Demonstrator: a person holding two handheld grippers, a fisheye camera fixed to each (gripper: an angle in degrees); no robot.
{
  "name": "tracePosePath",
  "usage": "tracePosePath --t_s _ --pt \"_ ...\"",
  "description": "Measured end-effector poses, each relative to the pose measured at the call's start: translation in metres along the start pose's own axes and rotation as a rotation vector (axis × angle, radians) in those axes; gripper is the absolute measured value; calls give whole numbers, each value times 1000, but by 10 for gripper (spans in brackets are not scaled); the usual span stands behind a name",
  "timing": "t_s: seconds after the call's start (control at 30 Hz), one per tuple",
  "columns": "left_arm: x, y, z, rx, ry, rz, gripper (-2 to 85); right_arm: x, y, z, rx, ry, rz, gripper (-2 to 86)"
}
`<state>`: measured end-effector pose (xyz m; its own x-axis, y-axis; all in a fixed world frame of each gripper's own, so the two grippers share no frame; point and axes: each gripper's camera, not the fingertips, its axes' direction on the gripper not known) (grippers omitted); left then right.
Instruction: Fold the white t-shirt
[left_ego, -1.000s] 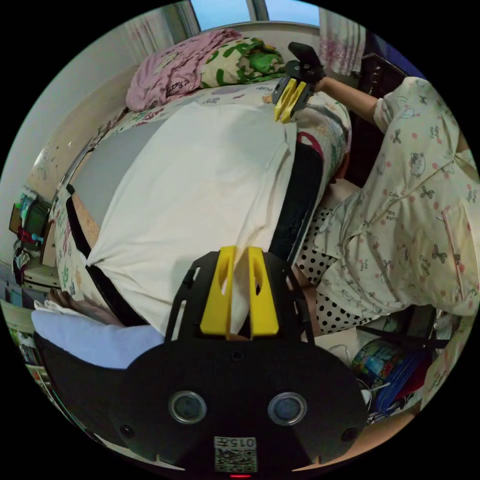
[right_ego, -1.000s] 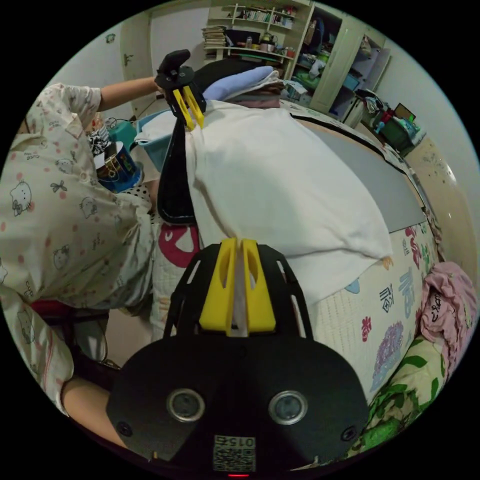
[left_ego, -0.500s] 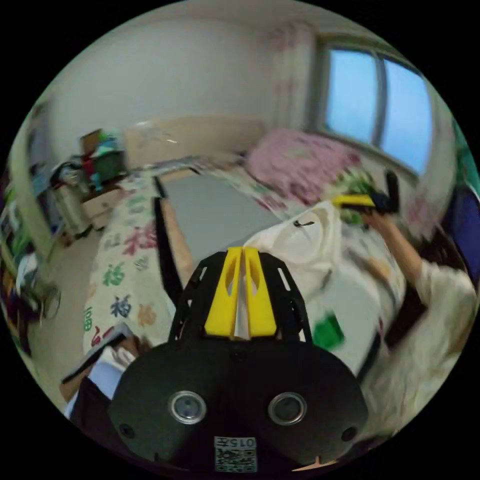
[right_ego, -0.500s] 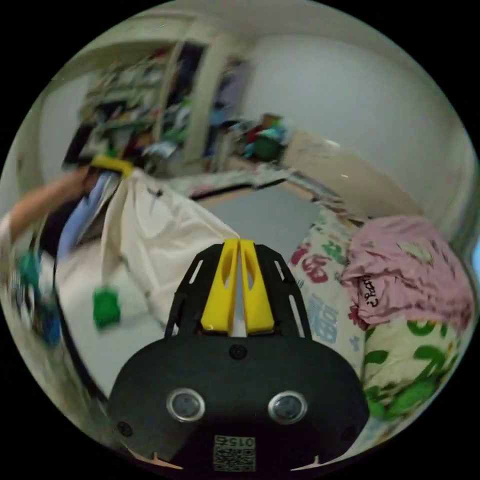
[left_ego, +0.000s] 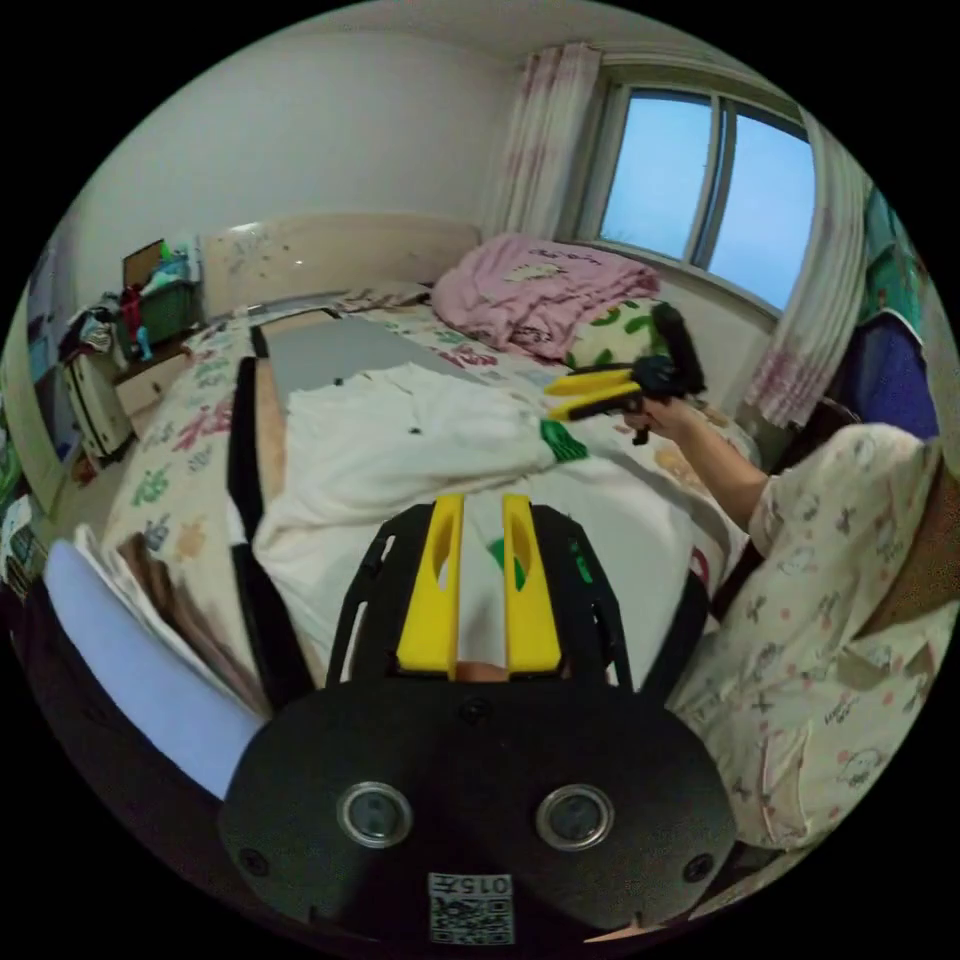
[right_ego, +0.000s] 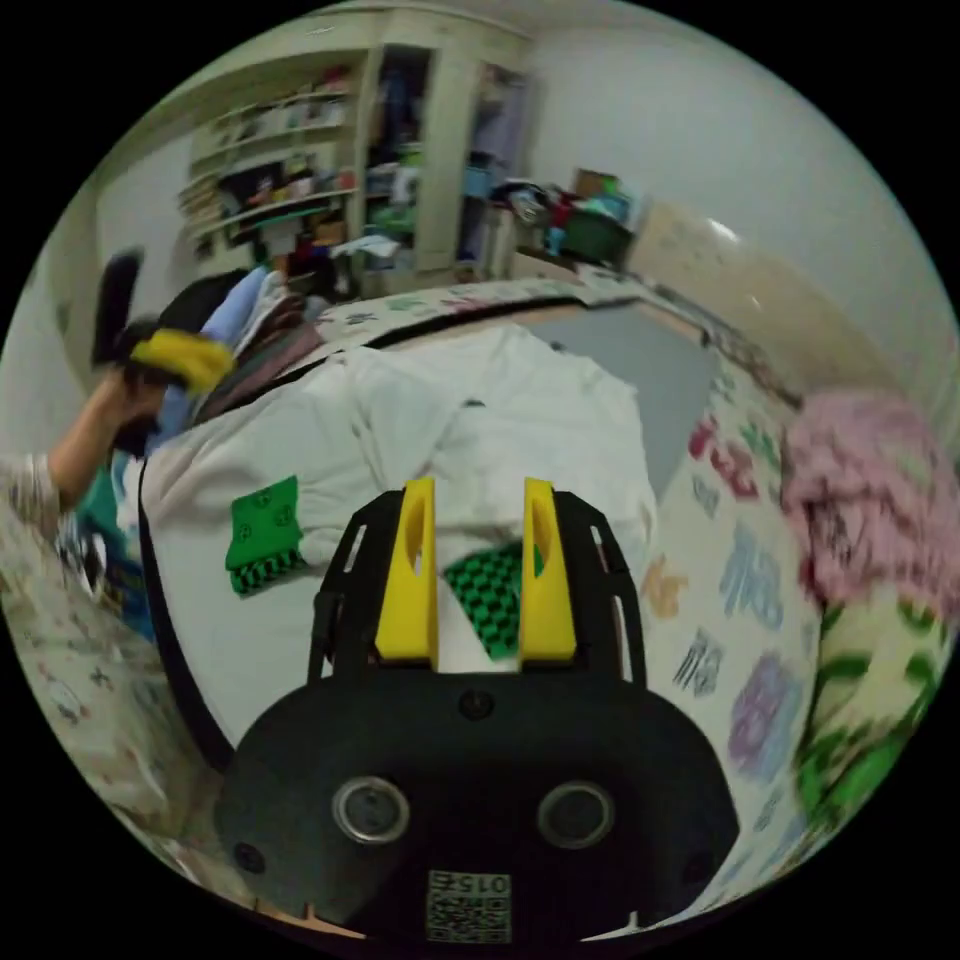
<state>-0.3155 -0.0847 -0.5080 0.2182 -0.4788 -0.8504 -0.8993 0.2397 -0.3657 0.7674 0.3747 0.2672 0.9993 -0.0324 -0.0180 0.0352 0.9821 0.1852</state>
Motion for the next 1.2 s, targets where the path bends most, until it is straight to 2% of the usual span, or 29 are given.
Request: tracePosePath --t_s 0.03,0.13,0.27,0.37,0.43,0.57,0.63,0.77,0.97,1.1,1.2 --pt "17 21 5 -3 33 12 66 32 21 1 -9 10 136 134" --pt "45 62 14 22 96 -40 72 85 62 2 8 -50 363 138" --pt "59 91 16 35 253 -131 85 112 70 32 -153 -101 400 103" --pt "75 111 -5 73 228 -187 86 120 77 25 -168 -69 394 44" --pt "92 123 -23 104 177 -190 85 117 85 0 -133 -124 403 20" --pt "138 137 -49 131 11 -150 94 67 87 -66 43 -202 329 9" --pt "157 132 -51 141 -26 -133 109 17 80 -97 97 -283 191 6" --pt "193 121 -55 204 -50 -110 130 -37 80 -130 141 -191 85 4" --pt "203 119 -65 301 -142 -226 161 -89 90 -138 149 -556 38 6" --pt "198 146 -85 402 -88 -290 116 -125 100 -140 122 -688 -58 13" --pt "208 166 -97 434 -141 -281 70 -140 110 -151 158 -659 -121 29"
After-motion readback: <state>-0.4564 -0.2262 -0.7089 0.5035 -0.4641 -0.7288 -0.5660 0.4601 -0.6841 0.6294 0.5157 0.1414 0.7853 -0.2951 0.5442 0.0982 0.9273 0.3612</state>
